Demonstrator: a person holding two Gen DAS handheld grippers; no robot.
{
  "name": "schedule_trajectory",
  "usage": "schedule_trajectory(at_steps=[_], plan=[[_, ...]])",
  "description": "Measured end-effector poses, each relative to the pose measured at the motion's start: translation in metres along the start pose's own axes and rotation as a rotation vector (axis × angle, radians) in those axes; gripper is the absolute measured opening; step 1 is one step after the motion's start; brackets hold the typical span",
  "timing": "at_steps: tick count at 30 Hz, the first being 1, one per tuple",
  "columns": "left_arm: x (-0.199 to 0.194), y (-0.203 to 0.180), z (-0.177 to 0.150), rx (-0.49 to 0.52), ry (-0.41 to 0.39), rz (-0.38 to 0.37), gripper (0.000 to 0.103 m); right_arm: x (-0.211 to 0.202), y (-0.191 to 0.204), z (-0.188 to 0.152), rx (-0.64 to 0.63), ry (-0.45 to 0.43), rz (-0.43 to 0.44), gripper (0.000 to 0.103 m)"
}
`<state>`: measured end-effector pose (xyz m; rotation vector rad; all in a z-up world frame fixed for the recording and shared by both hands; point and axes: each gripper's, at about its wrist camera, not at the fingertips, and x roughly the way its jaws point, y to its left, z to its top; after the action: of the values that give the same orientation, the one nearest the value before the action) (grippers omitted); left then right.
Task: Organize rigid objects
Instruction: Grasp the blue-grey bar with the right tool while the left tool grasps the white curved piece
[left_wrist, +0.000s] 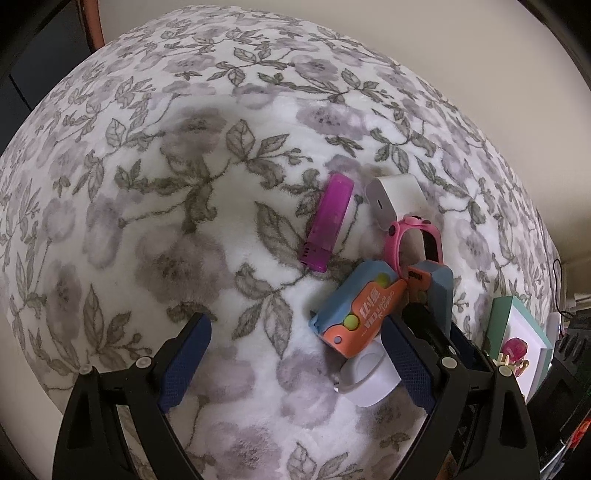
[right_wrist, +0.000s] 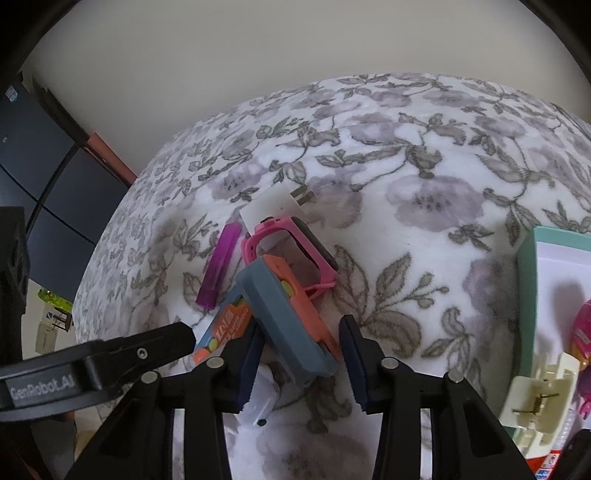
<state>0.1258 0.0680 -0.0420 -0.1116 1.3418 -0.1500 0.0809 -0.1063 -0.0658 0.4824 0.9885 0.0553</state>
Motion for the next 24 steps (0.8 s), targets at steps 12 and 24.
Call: schedule_trajectory(at_steps=[12, 24], plan=[[0.001, -0.012, -0.001, 0.009, 0.034, -0.06, 0.093, -0.01, -0.011, -0.005, 0.035, 0.03, -0.042, 0.025], [0.007, -0.05, -0.018, 0.145, 0.073, -0.088, 0.09, -0.025, -0.023, -0.025, 0.055, 0.107, -0.096, 0.023]])
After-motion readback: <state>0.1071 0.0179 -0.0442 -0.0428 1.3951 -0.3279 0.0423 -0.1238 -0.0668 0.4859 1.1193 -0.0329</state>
